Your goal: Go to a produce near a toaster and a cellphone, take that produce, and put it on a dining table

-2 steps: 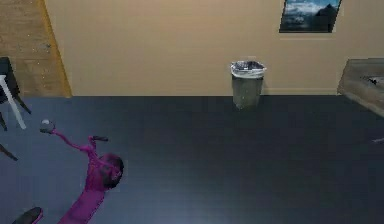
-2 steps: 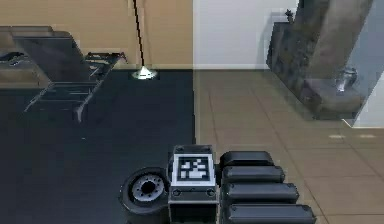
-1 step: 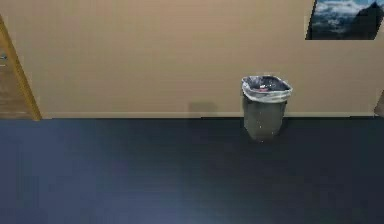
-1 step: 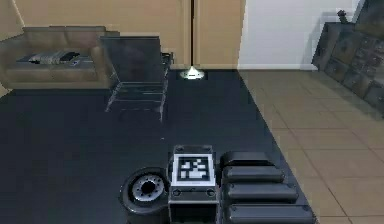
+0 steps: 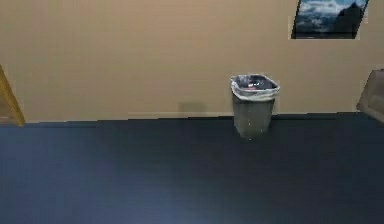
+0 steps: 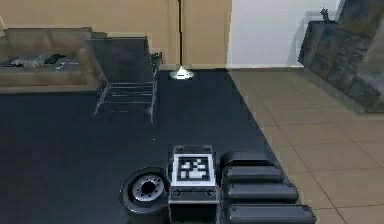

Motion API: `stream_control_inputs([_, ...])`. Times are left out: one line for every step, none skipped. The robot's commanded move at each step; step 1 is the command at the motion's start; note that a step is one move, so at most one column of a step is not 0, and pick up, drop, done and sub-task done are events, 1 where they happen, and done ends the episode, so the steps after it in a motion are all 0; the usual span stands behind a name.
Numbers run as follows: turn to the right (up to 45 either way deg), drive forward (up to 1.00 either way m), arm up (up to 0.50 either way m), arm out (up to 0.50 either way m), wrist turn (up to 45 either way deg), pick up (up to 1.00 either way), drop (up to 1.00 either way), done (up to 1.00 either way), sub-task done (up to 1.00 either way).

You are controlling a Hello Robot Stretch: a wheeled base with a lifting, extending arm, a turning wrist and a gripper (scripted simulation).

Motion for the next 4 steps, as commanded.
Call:
stream_control_inputs([0.0,0.40,0.00,0.00,0.0,0.00,0.00,0.00,0.00])
stream_control_inputs([-3.0,0.00,0.00,0.00,0.0,0.00,0.00,0.00,0.00])
stream_control_inputs([0.0,0.45,0.00,0.00,0.0,0.00,0.00,0.00,0.00])
stream_control_inputs([-42.0,0.00,0.00,0.00,0.0,0.00,0.00,0.00,0.00])
